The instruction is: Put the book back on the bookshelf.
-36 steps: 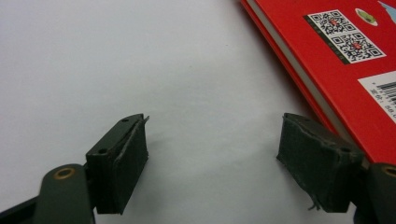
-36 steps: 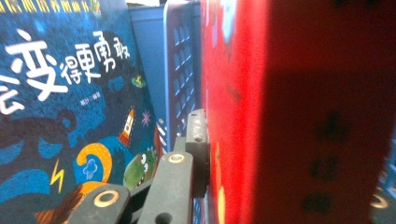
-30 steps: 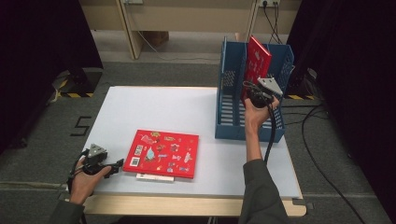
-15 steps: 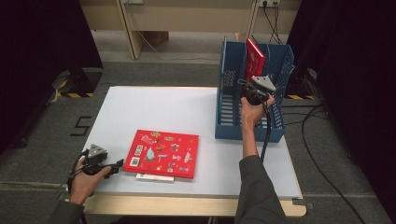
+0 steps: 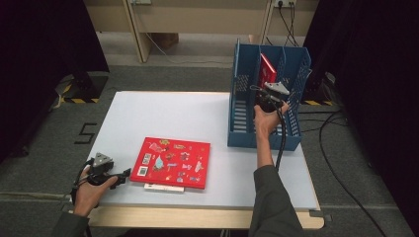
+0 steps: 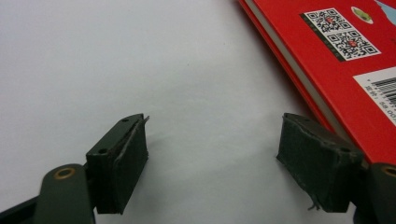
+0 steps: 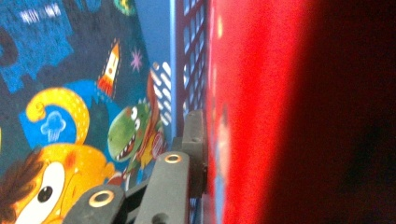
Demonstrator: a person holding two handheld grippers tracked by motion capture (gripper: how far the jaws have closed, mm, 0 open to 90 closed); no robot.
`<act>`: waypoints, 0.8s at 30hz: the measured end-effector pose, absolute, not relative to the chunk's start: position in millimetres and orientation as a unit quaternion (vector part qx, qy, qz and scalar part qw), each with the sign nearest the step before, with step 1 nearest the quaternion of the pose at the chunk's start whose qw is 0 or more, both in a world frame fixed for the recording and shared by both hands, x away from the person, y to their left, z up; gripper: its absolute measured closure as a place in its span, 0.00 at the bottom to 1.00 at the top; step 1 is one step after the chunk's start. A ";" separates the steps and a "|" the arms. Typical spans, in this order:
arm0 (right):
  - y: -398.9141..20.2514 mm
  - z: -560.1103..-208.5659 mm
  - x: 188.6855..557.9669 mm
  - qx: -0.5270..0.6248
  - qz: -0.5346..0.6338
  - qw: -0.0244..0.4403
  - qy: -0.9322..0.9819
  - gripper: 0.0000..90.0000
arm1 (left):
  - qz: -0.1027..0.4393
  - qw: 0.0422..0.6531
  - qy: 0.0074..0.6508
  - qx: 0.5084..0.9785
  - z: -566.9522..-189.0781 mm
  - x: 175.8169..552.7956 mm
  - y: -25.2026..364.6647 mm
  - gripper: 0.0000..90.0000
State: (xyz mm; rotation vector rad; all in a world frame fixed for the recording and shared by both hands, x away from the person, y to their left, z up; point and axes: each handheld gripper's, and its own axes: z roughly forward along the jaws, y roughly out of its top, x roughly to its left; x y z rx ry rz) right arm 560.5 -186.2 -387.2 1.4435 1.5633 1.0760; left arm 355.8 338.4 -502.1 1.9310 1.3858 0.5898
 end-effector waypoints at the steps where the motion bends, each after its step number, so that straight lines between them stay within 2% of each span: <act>1: -186.4 -386.8 560.1 0.564 0.422 0.368 0.607 0.85 | 0.226 0.340 0.532 0.742 -502.0 355.9 338.4 0.25; 14: -180.5 -376.3 537.4 0.535 0.437 0.363 0.625 0.75 | 0.227 0.341 0.532 0.741 -502.3 355.4 338.0 0.25; 24: -190.8 -381.1 511.2 0.518 0.459 0.336 0.639 0.69 | 0.227 0.341 0.533 0.740 -502.4 355.2 337.9 0.25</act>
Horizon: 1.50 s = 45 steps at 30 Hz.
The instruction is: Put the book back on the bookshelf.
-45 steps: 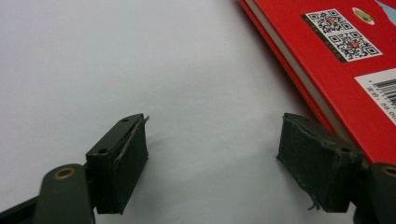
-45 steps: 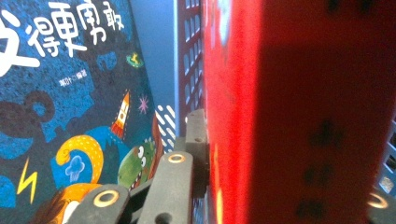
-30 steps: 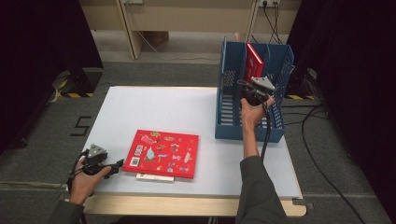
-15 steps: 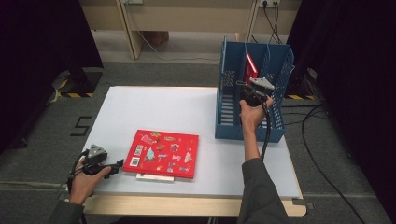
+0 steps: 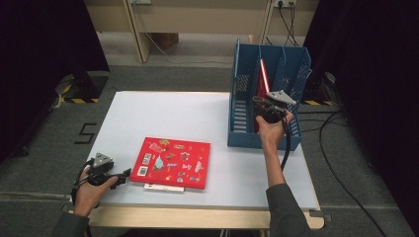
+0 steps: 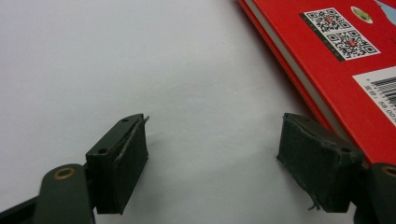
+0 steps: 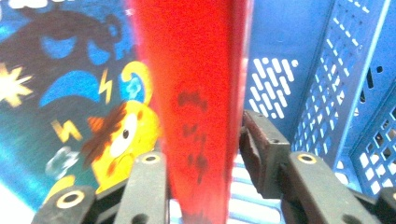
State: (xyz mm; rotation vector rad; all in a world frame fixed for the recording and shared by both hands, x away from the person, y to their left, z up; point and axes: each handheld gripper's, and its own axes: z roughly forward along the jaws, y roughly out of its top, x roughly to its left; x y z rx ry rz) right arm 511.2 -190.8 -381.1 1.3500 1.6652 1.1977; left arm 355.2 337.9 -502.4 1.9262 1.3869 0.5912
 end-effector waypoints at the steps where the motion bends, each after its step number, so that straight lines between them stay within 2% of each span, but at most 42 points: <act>1: -191.3 -380.8 507.8 0.518 0.461 0.330 0.641 0.68 | 0.226 0.339 0.533 0.742 -502.1 355.2 338.0 0.25; 3: -192.0 -379.8 501.9 0.514 0.461 0.324 0.647 0.65 | 0.226 0.340 0.533 0.741 -502.2 355.1 338.1 0.25; 6: -192.7 -380.1 490.9 0.508 0.451 0.326 0.658 0.67 | 0.226 0.339 0.533 0.741 -502.0 355.0 337.8 0.25; 11: -197.5 -385.4 480.8 0.497 0.438 0.332 0.671 0.80 | 0.226 0.339 0.534 0.741 -502.0 355.0 337.8 0.25; 39: -186.7 -384.7 520.3 0.507 0.426 0.342 0.667 0.80 | 0.227 0.341 0.533 0.741 -502.5 355.3 337.7 0.25; 42: -188.3 -385.4 520.2 0.516 0.436 0.327 0.660 0.77 | 0.227 0.342 0.533 0.740 -502.6 355.1 337.8 0.25; 44: -189.9 -386.2 517.7 0.519 0.441 0.326 0.656 0.70 | 0.227 0.341 0.533 0.741 -502.5 355.2 337.7 0.25; 45: -190.4 -386.9 515.3 0.519 0.442 0.323 0.657 0.64 | 0.227 0.341 0.532 0.741 -502.5 355.4 337.9 0.25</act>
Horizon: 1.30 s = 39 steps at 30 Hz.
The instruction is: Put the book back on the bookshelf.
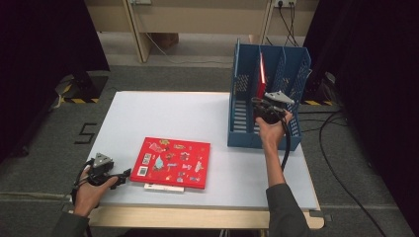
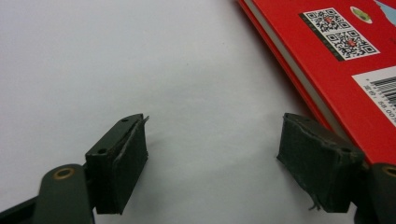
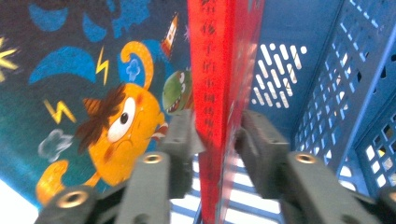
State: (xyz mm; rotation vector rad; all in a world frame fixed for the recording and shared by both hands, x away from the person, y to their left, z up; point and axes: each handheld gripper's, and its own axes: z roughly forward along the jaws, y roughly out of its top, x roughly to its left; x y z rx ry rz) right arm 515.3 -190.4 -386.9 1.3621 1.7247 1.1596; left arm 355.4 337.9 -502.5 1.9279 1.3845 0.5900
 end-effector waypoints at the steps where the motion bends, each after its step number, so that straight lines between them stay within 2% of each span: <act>1: -190.7 -387.3 512.5 0.522 0.446 0.314 0.656 0.61 | 0.225 0.340 0.532 0.742 -502.1 355.4 338.1 0.25; 14: -202.1 -389.2 445.9 0.503 0.487 0.293 0.651 0.44 | 0.218 0.346 0.541 0.735 -499.5 356.4 340.3 0.26; 19: -199.8 -397.4 421.3 0.500 0.487 0.273 0.662 0.42 | 0.224 0.352 0.542 0.729 -497.2 355.7 341.8 0.26; 29: -184.6 -418.7 399.4 0.497 0.486 0.236 0.679 0.33 | 0.208 0.392 0.551 0.706 -491.0 351.1 343.4 0.26; 39: -162.6 -429.0 389.3 0.482 0.500 0.181 0.696 0.22 | 0.186 0.422 0.529 0.712 -488.2 348.3 334.2 0.26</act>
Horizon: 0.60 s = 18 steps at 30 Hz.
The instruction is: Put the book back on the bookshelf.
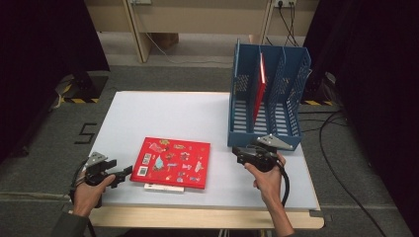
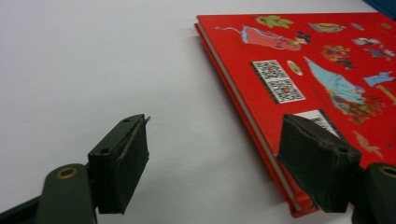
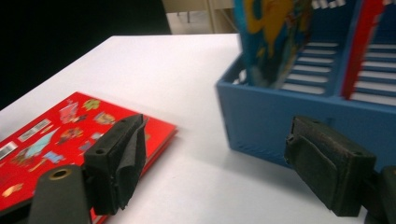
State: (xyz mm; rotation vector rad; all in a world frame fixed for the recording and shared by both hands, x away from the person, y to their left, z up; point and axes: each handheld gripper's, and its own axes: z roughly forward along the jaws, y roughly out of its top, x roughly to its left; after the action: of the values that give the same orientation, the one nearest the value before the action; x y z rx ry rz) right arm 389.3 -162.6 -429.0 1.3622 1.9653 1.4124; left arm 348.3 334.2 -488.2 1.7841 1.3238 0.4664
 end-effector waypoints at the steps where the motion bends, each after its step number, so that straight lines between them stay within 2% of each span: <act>1: -160.6 -429.4 388.5 0.481 0.499 0.177 0.699 0.20 | 0.181 0.421 0.527 0.716 -489.0 348.1 331.9 0.25; 11: -138.8 -443.4 386.4 0.464 0.490 0.143 0.724 0.18 | 0.156 0.427 0.516 0.726 -490.7 346.9 322.2 0.26; 18: -124.7 -451.2 384.0 0.456 0.484 0.120 0.737 0.19 | 0.123 0.441 0.504 0.732 -490.7 344.5 316.1 0.35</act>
State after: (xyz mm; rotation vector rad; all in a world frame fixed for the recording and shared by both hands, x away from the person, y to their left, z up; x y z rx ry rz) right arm 384.0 -124.7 -451.2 1.3309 2.1547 1.4138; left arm 344.5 316.1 -490.7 1.8185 1.2513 0.3062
